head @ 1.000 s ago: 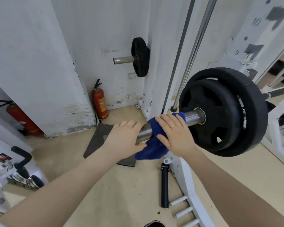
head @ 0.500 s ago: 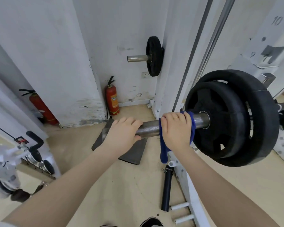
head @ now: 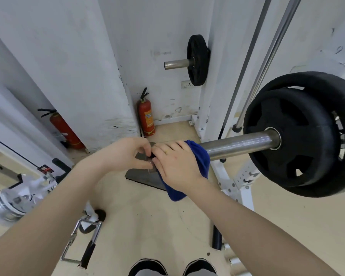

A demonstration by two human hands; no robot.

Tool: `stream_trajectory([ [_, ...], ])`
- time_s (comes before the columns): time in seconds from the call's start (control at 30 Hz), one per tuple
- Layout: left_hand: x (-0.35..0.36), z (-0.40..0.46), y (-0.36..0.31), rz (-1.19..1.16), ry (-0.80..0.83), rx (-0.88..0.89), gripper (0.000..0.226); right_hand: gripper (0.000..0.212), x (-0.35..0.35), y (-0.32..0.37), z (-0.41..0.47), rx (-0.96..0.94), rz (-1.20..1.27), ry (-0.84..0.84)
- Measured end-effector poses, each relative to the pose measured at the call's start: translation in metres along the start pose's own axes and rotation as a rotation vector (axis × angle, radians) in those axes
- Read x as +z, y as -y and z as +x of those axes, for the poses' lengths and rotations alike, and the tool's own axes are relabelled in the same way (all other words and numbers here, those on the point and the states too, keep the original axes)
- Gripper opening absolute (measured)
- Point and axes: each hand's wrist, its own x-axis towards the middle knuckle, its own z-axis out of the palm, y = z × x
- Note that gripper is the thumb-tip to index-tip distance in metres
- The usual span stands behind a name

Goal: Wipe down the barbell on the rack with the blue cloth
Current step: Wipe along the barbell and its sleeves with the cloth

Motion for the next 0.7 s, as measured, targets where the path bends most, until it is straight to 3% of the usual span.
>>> stream_trajectory([
  [0.23, 0.02, -0.005, 0.033, -0.339, 0.077, -0.087, 0.041, 0.043, 0.003, 0.0, 0.006, -0.104, -0.069, 0.087],
  [0.37, 0.04, -0.007, 0.036, -0.431, -0.025, -0.093, 0.024, 0.047, -0.017, -0.042, 0.002, 0.278, -0.123, 0.135],
  [0.43, 0.043, -0.008, 0.037, -0.477, -0.081, -0.091, 0.026, 0.041, -0.019, -0.054, 0.0, 0.455, -0.131, 0.165],
  [0.5, 0.045, -0.009, 0.037, -0.548, -0.107, -0.073, 0.035, 0.04, -0.018, -0.05, 0.003, 0.518, -0.154, 0.157],
  [0.7, 0.045, -0.006, 0.044, -0.555, -0.122, 0.045, 0.029, 0.039, 0.008, 0.028, 0.004, 0.264, -0.142, 0.024],
])
